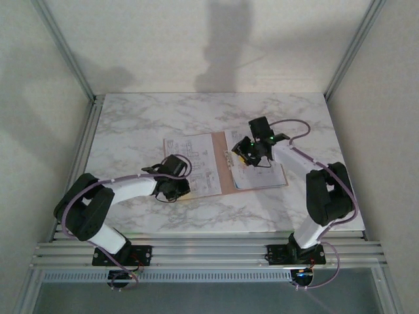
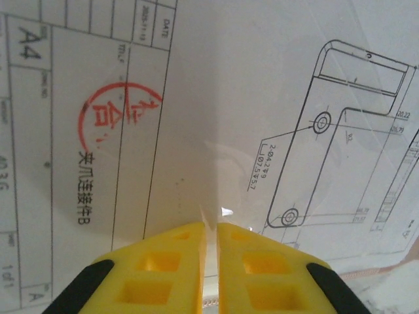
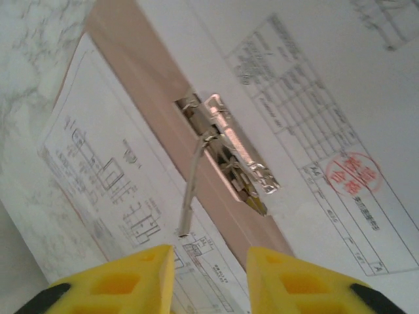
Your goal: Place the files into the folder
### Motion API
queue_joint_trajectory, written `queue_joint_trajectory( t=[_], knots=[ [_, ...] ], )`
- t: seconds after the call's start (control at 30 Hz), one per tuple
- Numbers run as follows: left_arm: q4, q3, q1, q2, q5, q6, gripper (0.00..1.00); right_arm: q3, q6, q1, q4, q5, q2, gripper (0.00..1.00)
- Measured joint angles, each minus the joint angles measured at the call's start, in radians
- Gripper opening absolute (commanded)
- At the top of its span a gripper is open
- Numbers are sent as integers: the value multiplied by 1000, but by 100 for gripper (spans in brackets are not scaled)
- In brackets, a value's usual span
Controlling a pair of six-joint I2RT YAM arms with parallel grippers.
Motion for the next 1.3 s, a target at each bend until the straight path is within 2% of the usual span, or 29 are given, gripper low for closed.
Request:
queue_joint_trajectory(
  t=[0.23, 0.53, 0.97, 1.3],
  knots=[
    [21, 18, -21, 27, 24, -3, 12, -104, 133, -24, 134, -5, -63, 46],
    [21, 24, -22, 33, 29, -3, 12, -136, 267, 15, 256, -31, -53, 45],
    [19, 28, -22, 37, 29, -3, 12, -140, 317, 23, 299, -53, 28, 31],
    [21, 31, -23, 40, 30, -3, 12, -140, 317, 23, 306, -54, 54, 26]
  ],
)
